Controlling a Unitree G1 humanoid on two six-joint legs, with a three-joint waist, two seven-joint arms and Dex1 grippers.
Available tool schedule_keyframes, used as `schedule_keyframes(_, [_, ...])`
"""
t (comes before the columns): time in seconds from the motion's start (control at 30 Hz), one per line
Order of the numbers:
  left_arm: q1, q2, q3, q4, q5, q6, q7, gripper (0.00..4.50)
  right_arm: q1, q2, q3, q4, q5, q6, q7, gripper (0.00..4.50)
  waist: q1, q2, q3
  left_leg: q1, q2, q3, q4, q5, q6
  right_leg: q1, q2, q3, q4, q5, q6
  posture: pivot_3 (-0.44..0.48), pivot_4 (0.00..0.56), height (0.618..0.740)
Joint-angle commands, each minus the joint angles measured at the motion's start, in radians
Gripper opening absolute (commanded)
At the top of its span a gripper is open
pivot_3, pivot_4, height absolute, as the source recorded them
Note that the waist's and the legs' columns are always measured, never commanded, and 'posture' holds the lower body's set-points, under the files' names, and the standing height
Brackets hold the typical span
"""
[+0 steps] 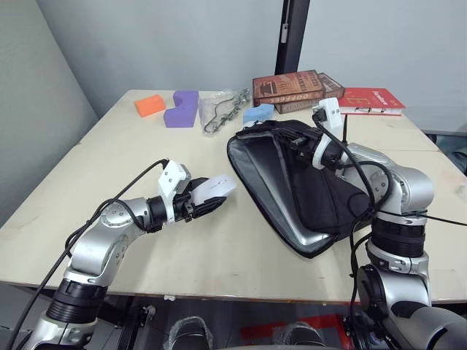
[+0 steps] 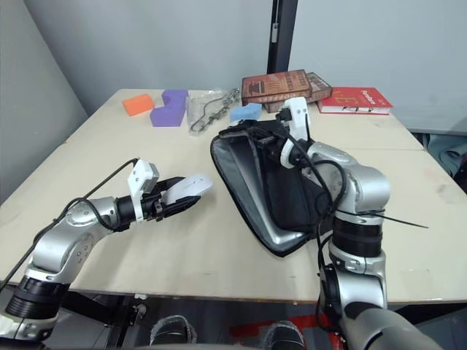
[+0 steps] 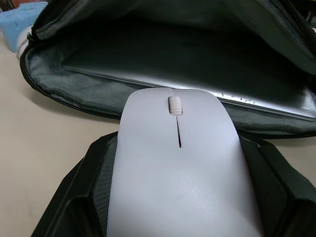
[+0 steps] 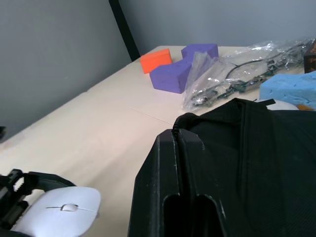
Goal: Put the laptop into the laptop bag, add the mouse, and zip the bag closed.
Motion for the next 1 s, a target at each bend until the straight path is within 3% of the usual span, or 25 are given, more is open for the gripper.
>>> schedule_keyframes(0.03, [-0.054,-0.032,-0.037,0.035,0.037,-0.035,0.007,2.87,-0.035,-0.01,-0.029,-0.04,0.064,-0.006,-0.012,0.01,0.003,0.0,0.0,0.0,0.0,0.0,0.0,0.0,0.0,0.0,0.0,0.0,0.0,0.0,0.0,0.0,0.15,0.734])
schedule_keyframes(0.43, [-0.351,-0.267,-0.182,0.478,0.214,-0.223,0.011,2.87,-0.032,-0.023,-0.035,-0.052,0.153,0.006,-0.081,0.01,0.016,0.0,0.0,-0.002,0.0,0.0,0.0,0.002,0.0,-0.001,0.0,0.0,-0.001,0.002,0.003,0.0,0.15,0.734])
schedule_keyframes(0.63, [-0.539,-0.42,-0.21,0.829,0.291,-0.346,0.003,2.87,-0.028,-0.024,-0.034,-0.064,0.188,0.013,-0.121,0.01,0.026,0.0,0.0,-0.002,-0.001,0.0,0.001,0.002,0.0,0.0,-0.001,0.001,-0.002,0.003,0.004,0.0,0.15,0.734])
schedule_keyframes(1.0, [-0.701,-0.526,-0.185,1.21,0.362,-0.473,-0.01,2.87,-0.013,-0.012,-0.029,-0.097,0.253,0.032,-0.185,0.01,0.028,0.0,0.0,-0.001,-0.002,0.0,0.0,0.002,0.0,0.001,-0.001,0.001,-0.003,0.003,0.004,0.0,0.15,0.734])
